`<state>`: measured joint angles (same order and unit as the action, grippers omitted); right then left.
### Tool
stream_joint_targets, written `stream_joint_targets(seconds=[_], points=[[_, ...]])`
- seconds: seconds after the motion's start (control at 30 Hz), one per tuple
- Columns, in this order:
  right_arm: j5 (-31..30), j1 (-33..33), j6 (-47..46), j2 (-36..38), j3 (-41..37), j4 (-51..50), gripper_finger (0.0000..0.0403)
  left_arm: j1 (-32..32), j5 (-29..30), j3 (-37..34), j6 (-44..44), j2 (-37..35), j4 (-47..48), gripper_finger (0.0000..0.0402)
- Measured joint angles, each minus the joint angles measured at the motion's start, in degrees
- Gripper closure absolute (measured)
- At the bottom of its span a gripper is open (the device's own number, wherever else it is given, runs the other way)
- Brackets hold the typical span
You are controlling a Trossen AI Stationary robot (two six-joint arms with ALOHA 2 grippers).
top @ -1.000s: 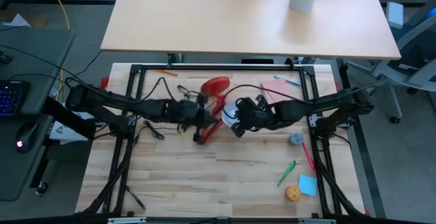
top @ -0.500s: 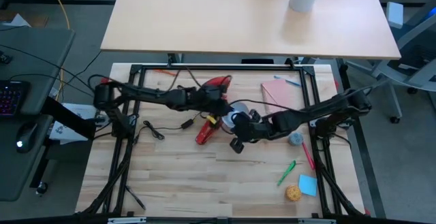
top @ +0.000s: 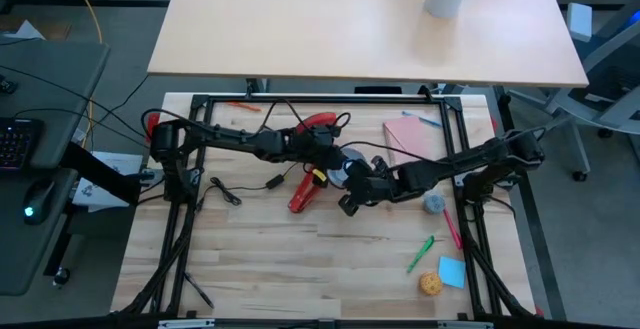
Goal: Screw lightbulb
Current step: Remove the lightbulb from the lamp
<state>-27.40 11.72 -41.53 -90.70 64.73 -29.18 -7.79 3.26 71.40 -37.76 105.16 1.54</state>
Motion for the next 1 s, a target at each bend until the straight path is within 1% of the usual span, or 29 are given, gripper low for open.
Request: stream_joint_targets(seconds=[0.07, 0.23, 0.37, 0.5, 0.63, 0.8, 1.0], points=[[0.2, -1.4, 1.7, 0.0, 0.0, -1.1, 0.0403, 0.0, 0.0, 0.0, 0.1, 0.0, 0.2, 0.0402], [5.8, -4.1, 6.4, 0.1, 0.1, 0.6, 0.0403, 0.0, -0.3, 0.0, 2.0, 0.0, 1.4, 0.0402], [6.0, -4.3, 7.5, 0.0, 0.1, 3.0, 0.0403, 0.0, 0.0, 0.0, 3.2, 0.0, 1.5, 0.0402], [6.0, -4.2, 8.0, -0.2, 0.1, 2.3, 0.0403, 0.0, 0.1, 0.0, 3.2, 0.0, 1.5, 0.0401], [7.8, -4.2, 8.9, -0.2, 0.0, 4.5, 0.0403, -0.1, 0.3, 0.0, 3.1, 0.0, 1.6, 0.0401], [6.9, -4.2, 8.9, -1.3, 0.0, 2.0, 0.0403, -0.2, 0.3, -0.1, 3.1, 0.0, 1.7, 0.0401], [8.1, -4.9, 9.5, -2.0, 0.0, 2.3, 0.0403, 0.0, 0.5, -0.1, 3.4, 0.0, 2.3, 0.0401]])
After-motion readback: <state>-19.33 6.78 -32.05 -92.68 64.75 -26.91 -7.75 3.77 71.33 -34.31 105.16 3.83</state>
